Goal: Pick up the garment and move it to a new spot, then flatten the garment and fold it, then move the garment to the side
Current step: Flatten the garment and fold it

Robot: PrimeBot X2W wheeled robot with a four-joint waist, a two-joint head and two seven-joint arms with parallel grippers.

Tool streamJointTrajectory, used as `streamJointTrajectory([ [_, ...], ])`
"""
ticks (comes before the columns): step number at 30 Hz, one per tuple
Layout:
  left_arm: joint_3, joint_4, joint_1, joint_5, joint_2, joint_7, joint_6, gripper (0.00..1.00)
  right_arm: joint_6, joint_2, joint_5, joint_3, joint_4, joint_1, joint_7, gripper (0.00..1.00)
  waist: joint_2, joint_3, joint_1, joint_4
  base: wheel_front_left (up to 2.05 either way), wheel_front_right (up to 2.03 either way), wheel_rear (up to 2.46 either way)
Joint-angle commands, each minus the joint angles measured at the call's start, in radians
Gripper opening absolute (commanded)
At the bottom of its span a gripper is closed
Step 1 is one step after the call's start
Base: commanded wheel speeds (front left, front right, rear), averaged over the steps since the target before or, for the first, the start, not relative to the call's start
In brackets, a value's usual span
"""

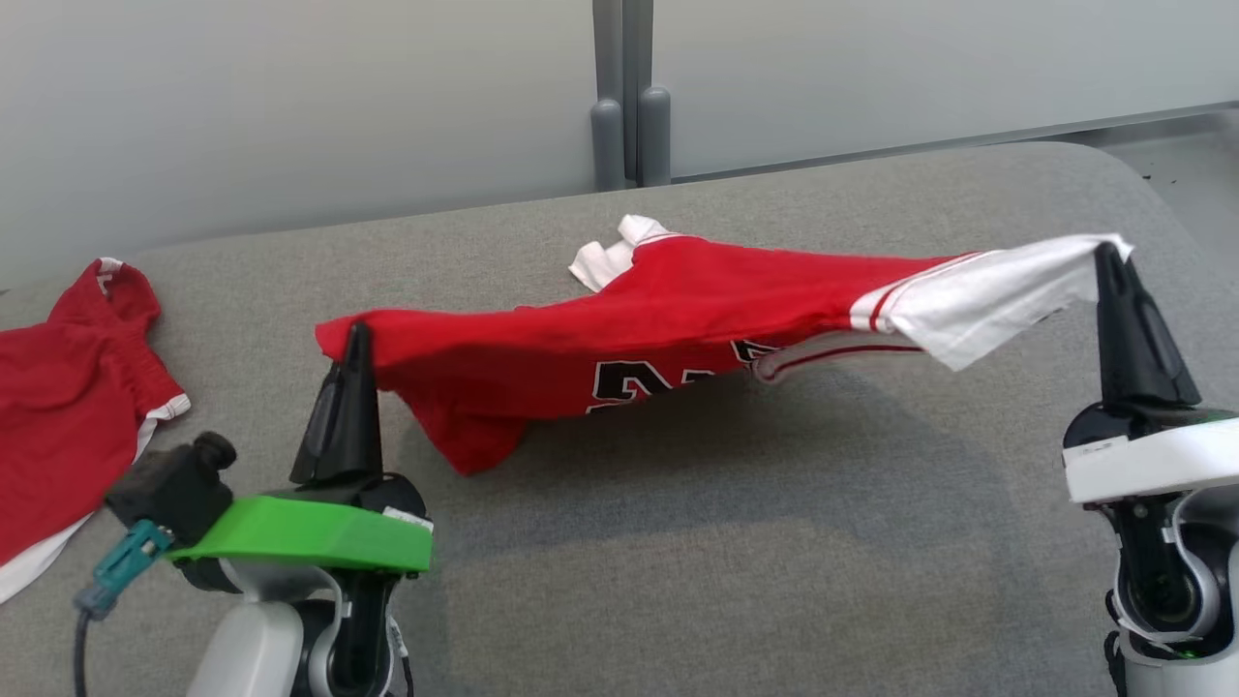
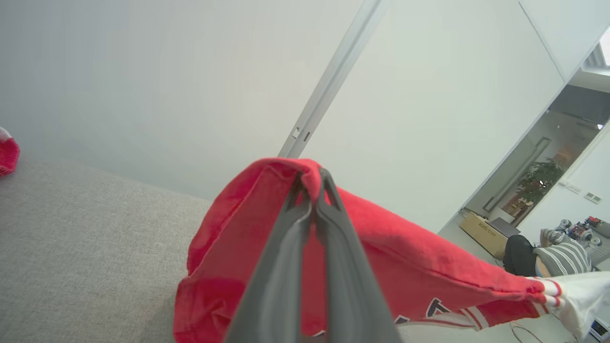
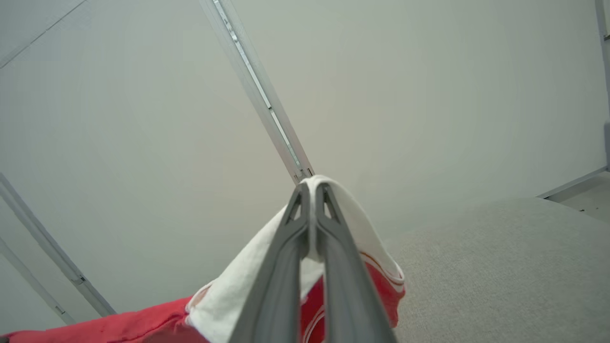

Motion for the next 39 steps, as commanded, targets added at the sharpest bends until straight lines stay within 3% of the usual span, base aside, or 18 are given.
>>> streamJointTrajectory([
  [1,0.009,-0.064,0.017,-0.005,0.015,0.017,0.015,0.00,0.000,-0.003,0.016,-0.010,-0.054,-0.014,0.008,0.00,0.0100,-0.014,0.0000,-0.011,0.00,0.00,0.00],
  [15,0.034,-0.452,-0.099,0.049,0.106,0.151,0.086,0.00,0.000,-0.003,0.100,-0.057,-0.364,-0.089,0.105,0.00,0.0100,-0.012,0.0000,-0.040,0.00,0.00,0.00],
  [23,0.040,-0.474,-0.217,0.042,0.133,0.241,0.108,0.00,0.000,-0.003,0.140,-0.063,-0.388,-0.151,0.149,0.00,0.0100,0.079,0.0000,-0.039,0.00,0.00,0.00],
  [30,0.053,-0.276,-0.428,0.040,0.165,0.297,0.078,0.00,0.001,-0.003,0.144,0.010,-0.215,-0.382,0.199,0.00,0.0100,0.234,0.0000,-0.046,0.00,0.00,0.00],
  [39,0.029,0.220,-0.997,0.223,0.253,0.297,0.039,0.00,0.001,-0.004,0.056,0.050,0.353,-1.044,0.104,0.00,0.0100,0.417,0.0000,-0.074,0.00,0.00,0.00],
])
